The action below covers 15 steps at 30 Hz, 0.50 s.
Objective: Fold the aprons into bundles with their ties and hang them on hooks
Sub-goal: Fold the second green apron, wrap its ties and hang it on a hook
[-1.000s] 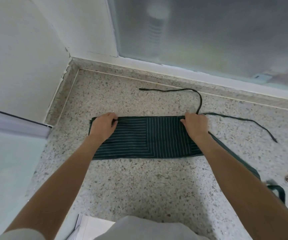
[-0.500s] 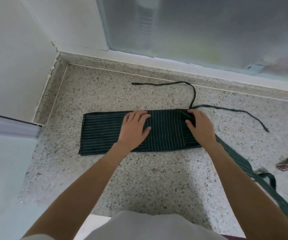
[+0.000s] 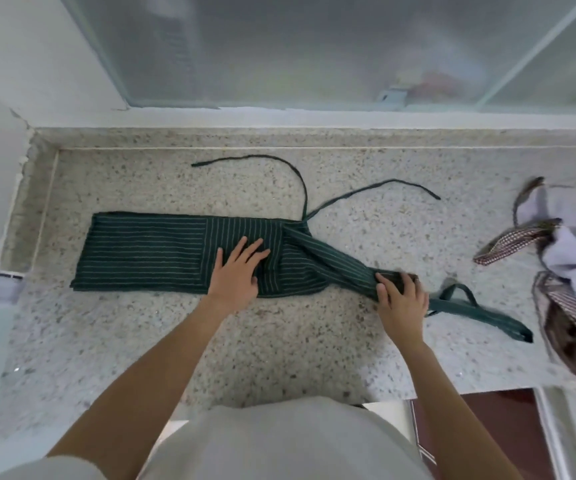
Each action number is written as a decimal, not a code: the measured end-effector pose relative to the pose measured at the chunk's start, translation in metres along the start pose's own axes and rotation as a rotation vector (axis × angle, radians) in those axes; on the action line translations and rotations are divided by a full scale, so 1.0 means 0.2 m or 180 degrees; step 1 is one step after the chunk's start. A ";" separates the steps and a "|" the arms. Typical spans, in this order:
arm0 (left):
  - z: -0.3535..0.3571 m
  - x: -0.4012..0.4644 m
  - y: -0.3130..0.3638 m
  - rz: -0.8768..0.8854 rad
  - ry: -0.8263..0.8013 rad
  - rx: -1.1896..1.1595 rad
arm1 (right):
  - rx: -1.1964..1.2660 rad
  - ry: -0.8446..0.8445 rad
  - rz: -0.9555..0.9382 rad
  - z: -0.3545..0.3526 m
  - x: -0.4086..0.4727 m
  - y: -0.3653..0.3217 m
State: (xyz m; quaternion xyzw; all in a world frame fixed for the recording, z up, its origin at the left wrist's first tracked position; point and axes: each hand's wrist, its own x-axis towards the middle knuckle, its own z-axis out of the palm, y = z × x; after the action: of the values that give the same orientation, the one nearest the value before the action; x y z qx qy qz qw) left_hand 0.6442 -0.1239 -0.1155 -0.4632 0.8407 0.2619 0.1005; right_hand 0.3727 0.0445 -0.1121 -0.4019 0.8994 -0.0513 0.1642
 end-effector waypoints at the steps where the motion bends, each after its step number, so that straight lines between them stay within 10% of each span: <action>1: -0.01 -0.03 -0.02 -0.0001 -0.0029 -0.0007 | -0.0065 -0.0101 0.0075 0.00 -0.01 0.02; 9: 0.03 -0.10 0.03 -0.0394 0.0289 -0.0012 | 0.0858 0.0039 0.0457 -0.09 0.00 0.07; 15: 0.09 -0.06 0.15 -0.0583 0.0097 0.0264 | 0.0748 0.0635 -0.0403 -0.24 0.17 0.12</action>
State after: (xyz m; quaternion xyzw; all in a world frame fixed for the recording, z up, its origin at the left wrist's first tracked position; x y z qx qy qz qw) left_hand 0.6244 -0.0923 -0.1159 -0.5375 0.8063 0.2095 0.1302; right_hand 0.3189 0.0342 -0.0808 -0.4287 0.8719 -0.2060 0.1164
